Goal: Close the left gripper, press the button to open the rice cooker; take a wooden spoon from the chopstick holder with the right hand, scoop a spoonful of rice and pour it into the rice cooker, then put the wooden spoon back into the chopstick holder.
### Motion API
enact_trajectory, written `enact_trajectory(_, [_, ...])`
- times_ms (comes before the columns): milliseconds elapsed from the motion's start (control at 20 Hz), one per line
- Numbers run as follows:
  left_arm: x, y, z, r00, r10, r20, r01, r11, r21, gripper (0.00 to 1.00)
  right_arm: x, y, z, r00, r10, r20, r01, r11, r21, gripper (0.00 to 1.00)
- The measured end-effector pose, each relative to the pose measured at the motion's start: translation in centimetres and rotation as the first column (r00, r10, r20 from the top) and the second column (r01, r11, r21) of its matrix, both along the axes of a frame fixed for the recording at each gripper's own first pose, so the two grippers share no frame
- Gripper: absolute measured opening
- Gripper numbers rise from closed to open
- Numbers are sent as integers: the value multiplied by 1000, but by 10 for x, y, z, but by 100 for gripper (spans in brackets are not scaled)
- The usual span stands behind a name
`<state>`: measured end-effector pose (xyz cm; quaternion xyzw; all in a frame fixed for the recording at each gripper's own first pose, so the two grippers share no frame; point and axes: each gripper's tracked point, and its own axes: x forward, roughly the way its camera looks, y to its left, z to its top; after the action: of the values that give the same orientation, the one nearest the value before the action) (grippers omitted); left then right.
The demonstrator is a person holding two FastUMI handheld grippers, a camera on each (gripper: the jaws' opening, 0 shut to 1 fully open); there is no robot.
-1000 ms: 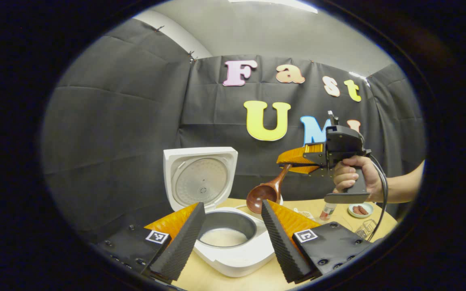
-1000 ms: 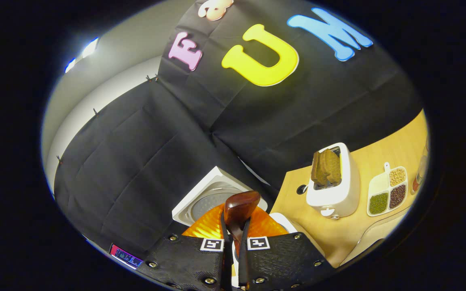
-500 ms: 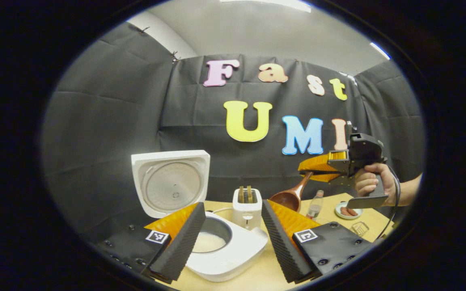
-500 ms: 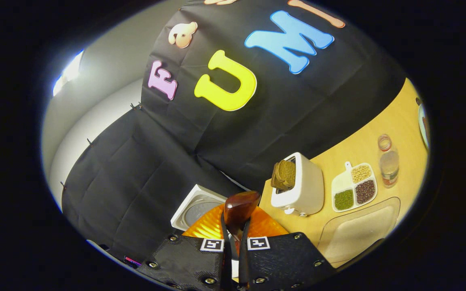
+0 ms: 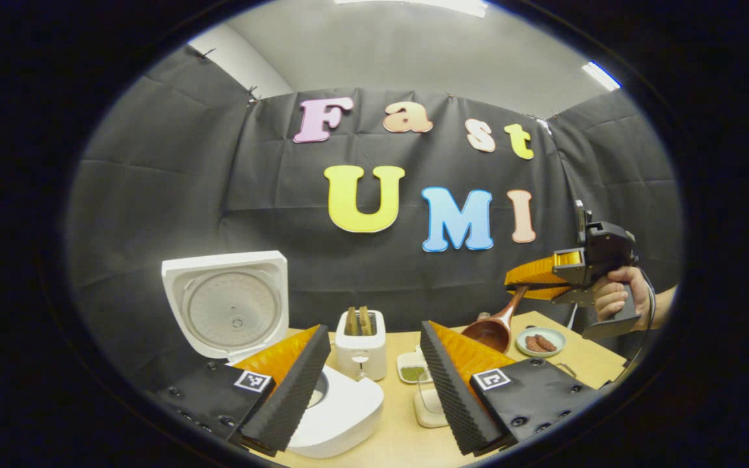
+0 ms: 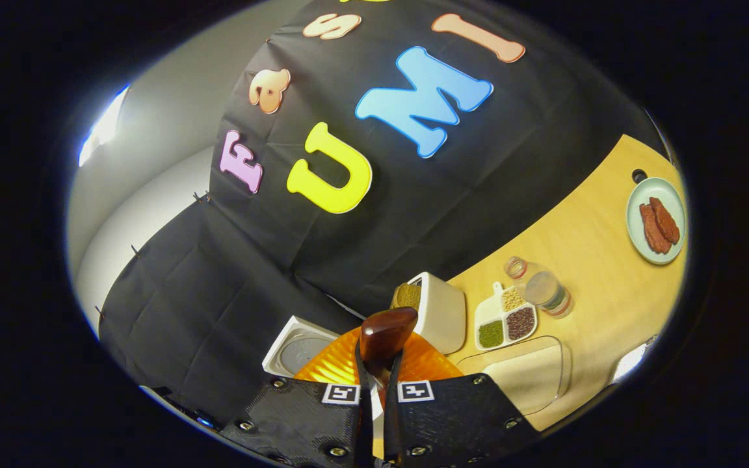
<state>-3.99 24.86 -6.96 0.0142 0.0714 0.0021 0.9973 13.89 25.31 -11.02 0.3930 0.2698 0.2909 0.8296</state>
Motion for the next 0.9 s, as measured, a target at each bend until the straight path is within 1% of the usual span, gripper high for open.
enact_trajectory(150, [5, -31, -3, 999, -37, -13, 37, 999, 9, 96, -2, -32, -5, 999, -31, -6, 31, 999, -12, 7])
enact_trajectory(200, [7, -42, -2, 999, -52, -15, 53, 999, 14, 99, -3, -43, -7, 999, -45, -8, 44, 999, -17, 7])
enact_trajectory(250, [8, -52, -3, 998, -66, -17, 66, 998, 18, 99, -3, -54, -7, 998, -58, -11, 58, 998, -18, 7])
enact_trajectory(300, [10, -62, -3, 997, -80, -19, 80, 997, 19, 97, -4, -63, -8, 997, -71, -14, 71, 997, -16, 7])
enact_trajectory(350, [14, -76, -4, 995, -94, -23, 95, 995, 16, 99, -4, -74, -9, 996, -85, -18, 85, 996, -16, 7])
enact_trajectory(450, [19, -95, -7, 992, -120, -35, 121, 993, 15, 99, -4, -96, -14, 993, -118, -21, 117, 993, -33, 7])
enact_trajectory(500, [21, -102, -8, 991, -128, -40, 129, 991, 19, 96, -4, -107, -17, 991, -135, -22, 133, 990, -47, 7])
enact_trajectory(600, [25, -117, -7, 988, -147, -43, 148, 989, 14, 97, -5, -128, -23, 986, -165, -6, 163, 982, -96, 6])
enact_trajectory(650, [26, -122, -7, 987, -154, -45, 154, 988, 14, 99, -5, -139, -26, 984, -177, 5, 176, 976, -124, 6])
enact_trajectory(750, [31, -131, -6, 986, -163, -45, 164, 986, 16, 100, -9, -157, -29, 981, -192, 19, 193, 968, -163, 6])
enact_trajectory(800, [33, -135, -6, 985, -168, -45, 168, 986, 15, 97, -8, -162, -28, 980, -200, 19, 200, 964, -174, 7])
enact_trajectory(900, [37, -142, -5, 983, -175, -48, 176, 984, 14, 97, -11, -178, -36, 976, -216, 23, 216, 954, -209, 6])
